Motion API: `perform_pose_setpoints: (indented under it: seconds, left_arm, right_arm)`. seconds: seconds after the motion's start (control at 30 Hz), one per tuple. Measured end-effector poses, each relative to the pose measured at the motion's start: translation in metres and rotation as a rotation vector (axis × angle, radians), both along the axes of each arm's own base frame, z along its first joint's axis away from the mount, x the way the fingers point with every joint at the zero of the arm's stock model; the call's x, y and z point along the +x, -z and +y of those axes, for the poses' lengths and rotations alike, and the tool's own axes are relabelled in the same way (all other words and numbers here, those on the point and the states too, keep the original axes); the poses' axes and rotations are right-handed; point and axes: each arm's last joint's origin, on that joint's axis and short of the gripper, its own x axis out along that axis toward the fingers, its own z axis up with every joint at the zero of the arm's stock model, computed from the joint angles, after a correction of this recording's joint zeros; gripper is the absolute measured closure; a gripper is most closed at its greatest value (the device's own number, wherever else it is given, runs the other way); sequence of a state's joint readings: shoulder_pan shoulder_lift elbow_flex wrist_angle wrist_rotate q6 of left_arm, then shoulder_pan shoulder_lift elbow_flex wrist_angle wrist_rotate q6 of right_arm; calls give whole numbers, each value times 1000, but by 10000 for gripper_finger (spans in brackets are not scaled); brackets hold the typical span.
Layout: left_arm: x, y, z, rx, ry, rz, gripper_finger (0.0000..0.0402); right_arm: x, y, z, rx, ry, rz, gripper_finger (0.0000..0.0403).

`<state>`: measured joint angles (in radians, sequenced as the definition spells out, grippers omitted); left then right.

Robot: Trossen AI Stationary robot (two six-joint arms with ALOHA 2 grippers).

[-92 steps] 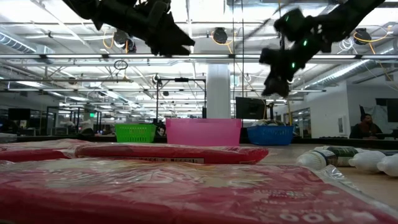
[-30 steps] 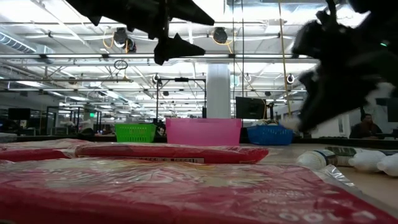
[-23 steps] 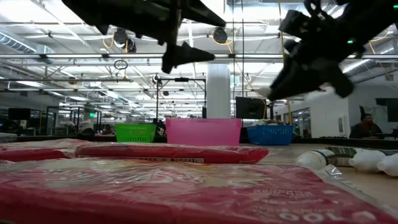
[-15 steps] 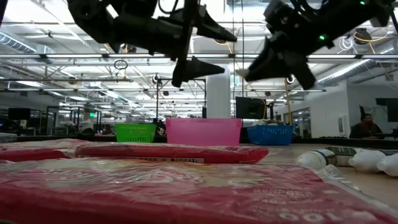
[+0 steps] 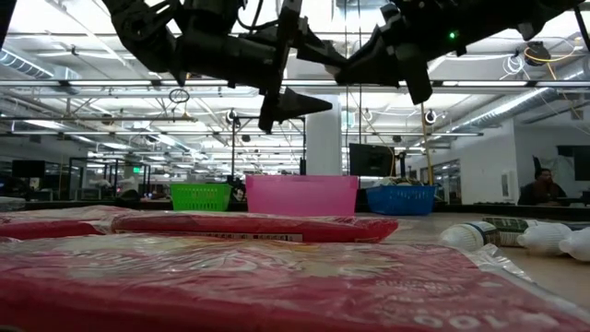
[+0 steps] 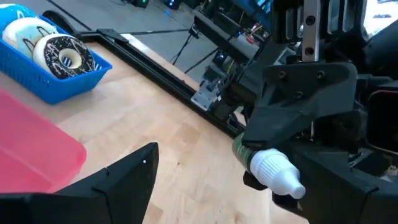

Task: Pick & Place Food Item
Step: Put the top green food coloring bottle into the green bin

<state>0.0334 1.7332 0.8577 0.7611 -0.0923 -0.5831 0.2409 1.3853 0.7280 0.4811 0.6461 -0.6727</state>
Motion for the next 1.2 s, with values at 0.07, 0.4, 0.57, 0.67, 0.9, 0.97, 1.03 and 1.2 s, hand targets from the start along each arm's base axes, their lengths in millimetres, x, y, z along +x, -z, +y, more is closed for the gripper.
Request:
perform_pose_setpoints:
  seconds: [0.07,0.4,0.57,0.67,0.9,0.97,1.03,1.2]
  left_arm:
    - [0,-1,0,-3,4,-12,66]
    - [0,-2,-1,-57,33,-31,115]
    - [1,-3,-1,-85,42,-40,205]
    - [1,-4,-2,-88,44,-48,261]
    - [1,-8,1,-70,27,-82,343]
    - [-1,-12,4,-54,16,-93,343]
    - [-3,-17,9,-47,2,-112,343]
    - [-10,-27,23,-11,-42,-103,320]
  right_arm:
    - [1,-1,1,8,-24,-14,343]
    - [1,-2,0,9,-20,-22,343]
    - [1,-2,-3,6,-10,-18,342]
    - [1,-2,-3,7,-7,-18,333]
    - [0,-3,-2,61,74,-59,290]
    - [-3,-4,1,91,165,-98,278]
    - [-7,-5,6,102,237,-127,268]
    - [-21,-12,24,176,219,-161,251]
